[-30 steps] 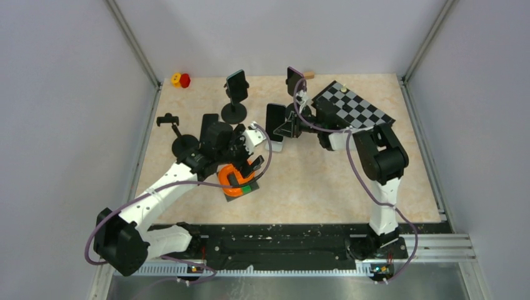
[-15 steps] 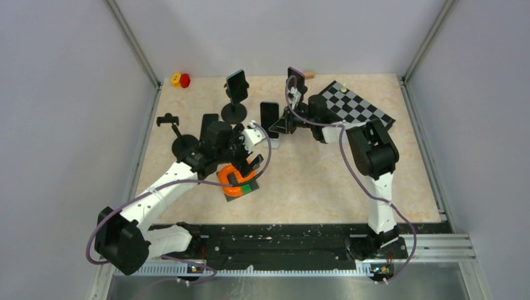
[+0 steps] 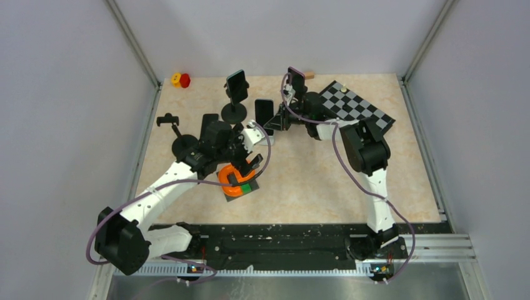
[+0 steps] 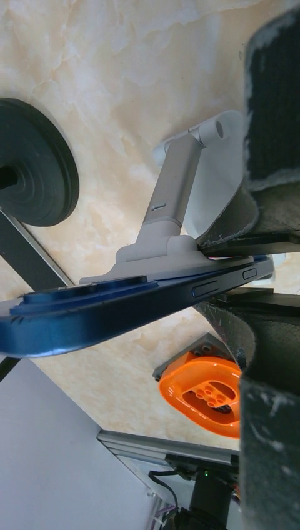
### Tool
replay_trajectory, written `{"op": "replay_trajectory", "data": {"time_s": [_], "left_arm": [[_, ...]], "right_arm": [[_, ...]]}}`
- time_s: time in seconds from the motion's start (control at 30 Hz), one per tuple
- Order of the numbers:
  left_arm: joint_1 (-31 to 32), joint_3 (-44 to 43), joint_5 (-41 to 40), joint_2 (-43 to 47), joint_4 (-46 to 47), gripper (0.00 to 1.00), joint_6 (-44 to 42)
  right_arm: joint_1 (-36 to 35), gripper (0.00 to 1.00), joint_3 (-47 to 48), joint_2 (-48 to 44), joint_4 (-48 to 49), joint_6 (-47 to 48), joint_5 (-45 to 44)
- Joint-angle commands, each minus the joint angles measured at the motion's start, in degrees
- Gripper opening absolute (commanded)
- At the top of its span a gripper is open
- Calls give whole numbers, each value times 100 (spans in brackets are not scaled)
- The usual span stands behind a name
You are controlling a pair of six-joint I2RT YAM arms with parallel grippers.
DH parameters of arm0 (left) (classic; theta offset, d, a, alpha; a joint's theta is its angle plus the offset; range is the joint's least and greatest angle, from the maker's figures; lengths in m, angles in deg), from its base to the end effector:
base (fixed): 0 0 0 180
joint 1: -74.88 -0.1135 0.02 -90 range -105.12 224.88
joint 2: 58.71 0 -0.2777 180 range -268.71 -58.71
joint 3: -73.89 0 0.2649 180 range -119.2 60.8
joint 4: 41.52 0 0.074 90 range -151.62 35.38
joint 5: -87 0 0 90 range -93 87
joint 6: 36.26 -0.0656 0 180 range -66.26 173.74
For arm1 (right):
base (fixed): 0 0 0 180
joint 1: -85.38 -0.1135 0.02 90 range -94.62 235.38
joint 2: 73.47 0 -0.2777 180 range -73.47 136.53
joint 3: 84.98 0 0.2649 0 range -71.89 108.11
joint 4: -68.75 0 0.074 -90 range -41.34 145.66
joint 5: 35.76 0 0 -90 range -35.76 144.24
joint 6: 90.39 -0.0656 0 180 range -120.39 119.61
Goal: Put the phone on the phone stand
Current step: Move the phone stand with the phone to the center of the board.
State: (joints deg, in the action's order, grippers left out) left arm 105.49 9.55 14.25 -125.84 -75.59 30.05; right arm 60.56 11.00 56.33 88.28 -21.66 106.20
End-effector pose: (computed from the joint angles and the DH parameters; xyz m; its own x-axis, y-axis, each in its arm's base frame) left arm 0.2362 -0.1624 0.2745 -0.1953 0.5614 -0.8042 0.8397 0.5193 0.1586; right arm 0.4582 0.2688 0.1512 -0.5539 -0.0099 -0.8325 -0.8053 0.2602 0.5327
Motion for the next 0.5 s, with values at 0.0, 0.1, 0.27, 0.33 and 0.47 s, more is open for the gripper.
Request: {"op": "replay_trajectory", "data": {"time_s": [0.0,0.1,0.27,0.33,0.47], "left_arm": [[-38,-140,62,115,116,99,22],[-46,-124,56,163,111,99,13],[-38,-72,76,229,111,99,5],[-38,-55,85,271,103,99,-1],[-38,-2,86,362,97,99,-13]], "right_arm": [[-78,0,109,24,493,-164,132],[-69,6,-75,-101,394,16,68],[-59,24,-168,-247,1,296,-45],[-58,30,-200,-289,-84,344,-95],[-58,39,-306,-438,-228,439,-152]]}}
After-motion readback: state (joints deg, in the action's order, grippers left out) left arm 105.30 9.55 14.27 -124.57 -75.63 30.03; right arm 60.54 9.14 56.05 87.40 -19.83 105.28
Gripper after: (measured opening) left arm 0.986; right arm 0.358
